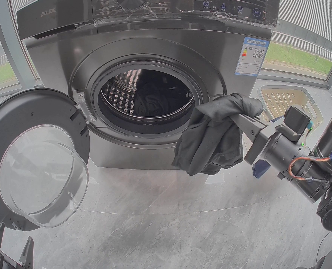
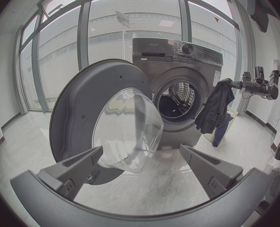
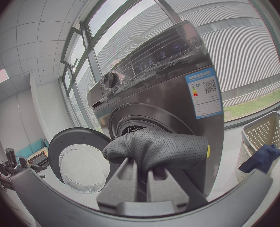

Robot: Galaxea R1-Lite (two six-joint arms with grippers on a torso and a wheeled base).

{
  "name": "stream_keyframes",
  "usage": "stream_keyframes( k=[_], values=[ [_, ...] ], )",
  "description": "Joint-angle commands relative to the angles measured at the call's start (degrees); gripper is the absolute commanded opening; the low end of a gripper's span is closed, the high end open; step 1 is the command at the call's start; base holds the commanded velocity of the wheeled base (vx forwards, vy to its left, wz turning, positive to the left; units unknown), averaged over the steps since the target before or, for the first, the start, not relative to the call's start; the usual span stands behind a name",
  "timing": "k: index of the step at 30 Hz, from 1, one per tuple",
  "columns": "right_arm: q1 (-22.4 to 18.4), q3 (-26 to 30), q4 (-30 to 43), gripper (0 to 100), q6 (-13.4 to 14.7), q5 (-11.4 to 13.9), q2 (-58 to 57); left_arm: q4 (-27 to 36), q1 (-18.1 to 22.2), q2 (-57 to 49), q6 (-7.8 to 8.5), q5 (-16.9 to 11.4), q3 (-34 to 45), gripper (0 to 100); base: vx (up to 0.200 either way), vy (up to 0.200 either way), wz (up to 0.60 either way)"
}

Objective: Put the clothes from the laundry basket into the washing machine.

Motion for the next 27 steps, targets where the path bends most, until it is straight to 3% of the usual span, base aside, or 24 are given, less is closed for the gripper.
stream_keyframes(
  k=[1,8,10,11,12,14,17,18,19,21,23,26,27],
  values=[
    [3.2,-3.2,-0.4,0,0.3,-0.5,4.5,-0.1,0.1,-1.0,0.81,-0.6,1.0,100,0.000,0.000,0.00],
    [5.9,-7.0,-1.4,0,3.8,-2.2,7.7,-0.9,0.2,-0.9,1.17,-0.8,1.0,100,0.000,0.000,0.00],
    [6.0,-9.7,-1.7,0,5.2,-2.2,9.7,-6.9,0.9,0.5,0.99,-1.1,-3.3,100,0.000,0.000,0.00],
    [6.0,-9.7,-1.7,0,5.2,-2.2,9.7,-6.9,0.9,0.5,0.99,-1.1,-3.3,100,0.000,0.000,0.00],
    [6.1,-11.4,-2.0,0,6.6,-2.4,12.3,-11.8,1.4,6.5,1.43,-2.0,-7.1,100,0.000,0.000,0.00],
    [6.8,-12.5,-3.5,0,6.6,-2.6,14.0,-13.2,0.9,11.6,2.40,-5.4,-8.8,100,0.000,0.000,0.00],
    [7.9,-14.9,-5.0,0,6.5,-3.9,16.1,-14.1,-0.7,20.5,1.96,-14.3,-9.7,100,0.000,0.000,0.00],
    [7.9,-15.0,-5.0,0,6.5,-3.9,16.1,-14.1,-0.8,20.9,1.96,-14.7,-9.7,100,0.000,0.000,0.00],
    [8.0,-15.7,-5.0,0,6.5,-3.9,16.3,-14.8,-1.3,25.2,2.31,-18.9,-9.7,100,0.000,0.000,0.00],
    [8.3,-16.7,-5.1,0,6.7,-3.9,16.4,-15.9,-2.6,30.9,2.48,-23.7,-10.7,100,0.000,0.000,0.00],
    [8.6,-17.5,-5.6,0,6.8,-3.9,16.4,-17.8,-3.3,36.8,3.28,-26.3,-11.3,100,0.000,0.000,0.00],
    [8.8,-17.6,-5.9,0,6.8,-3.9,16.3,-20.2,-4.2,40.7,4.07,-27.0,-11.6,100,0.000,0.000,0.00],
    [8.9,-17.2,-5.9,0,6.8,-4.0,16.3,-26.3,-7.0,48.7,4.51,-27.1,-12.4,100,0.000,0.000,0.00]
  ],
)
